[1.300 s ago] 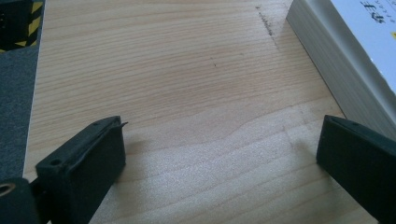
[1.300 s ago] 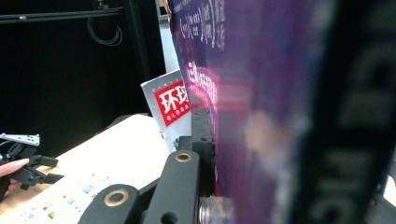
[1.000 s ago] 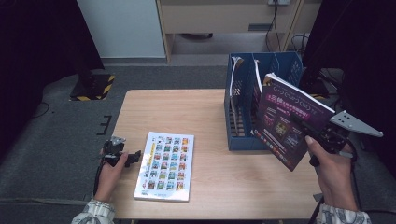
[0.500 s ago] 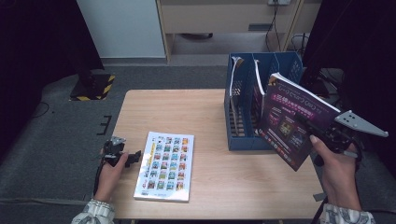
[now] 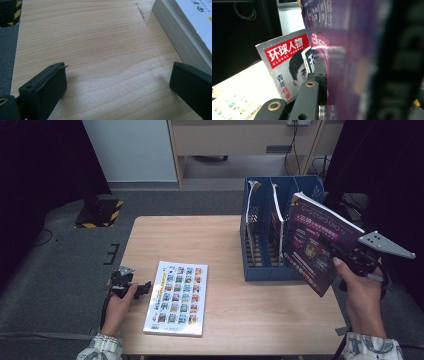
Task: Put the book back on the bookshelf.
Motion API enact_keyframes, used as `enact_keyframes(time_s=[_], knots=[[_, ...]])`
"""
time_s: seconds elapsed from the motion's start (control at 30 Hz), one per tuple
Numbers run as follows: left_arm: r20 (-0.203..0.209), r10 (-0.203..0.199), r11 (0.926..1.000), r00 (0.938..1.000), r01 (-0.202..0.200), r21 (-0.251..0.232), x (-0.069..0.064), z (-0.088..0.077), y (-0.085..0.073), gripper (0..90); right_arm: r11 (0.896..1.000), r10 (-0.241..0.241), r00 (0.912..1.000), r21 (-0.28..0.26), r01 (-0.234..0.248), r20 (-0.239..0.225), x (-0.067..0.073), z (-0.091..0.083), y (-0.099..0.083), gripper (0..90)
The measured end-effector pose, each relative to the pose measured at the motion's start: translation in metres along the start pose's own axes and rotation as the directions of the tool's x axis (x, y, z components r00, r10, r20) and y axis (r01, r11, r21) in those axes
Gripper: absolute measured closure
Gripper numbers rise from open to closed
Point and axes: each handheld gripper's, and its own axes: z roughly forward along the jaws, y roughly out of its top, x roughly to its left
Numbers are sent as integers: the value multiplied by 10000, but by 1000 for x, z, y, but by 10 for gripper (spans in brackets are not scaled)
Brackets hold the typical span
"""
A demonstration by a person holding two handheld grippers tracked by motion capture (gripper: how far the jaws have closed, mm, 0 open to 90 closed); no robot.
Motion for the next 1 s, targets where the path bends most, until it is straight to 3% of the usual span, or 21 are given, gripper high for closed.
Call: enact_keyframes(time_s=[0.57,0.73,1.0], knots=[[12,15,10000,10000,-15,9,0,0,0,5,9943,-864,9922,707,801,899,-6,21,11,841],[12,20,10000,10000,-20,12,-1,0,0,5,9948,-768,9928,737,702,916,-7,21,11,841],[12,21,10000,10000,-21,12,-1,0,0,5,9999,-55,9942,160,38,1078,-11,33,10,841]])
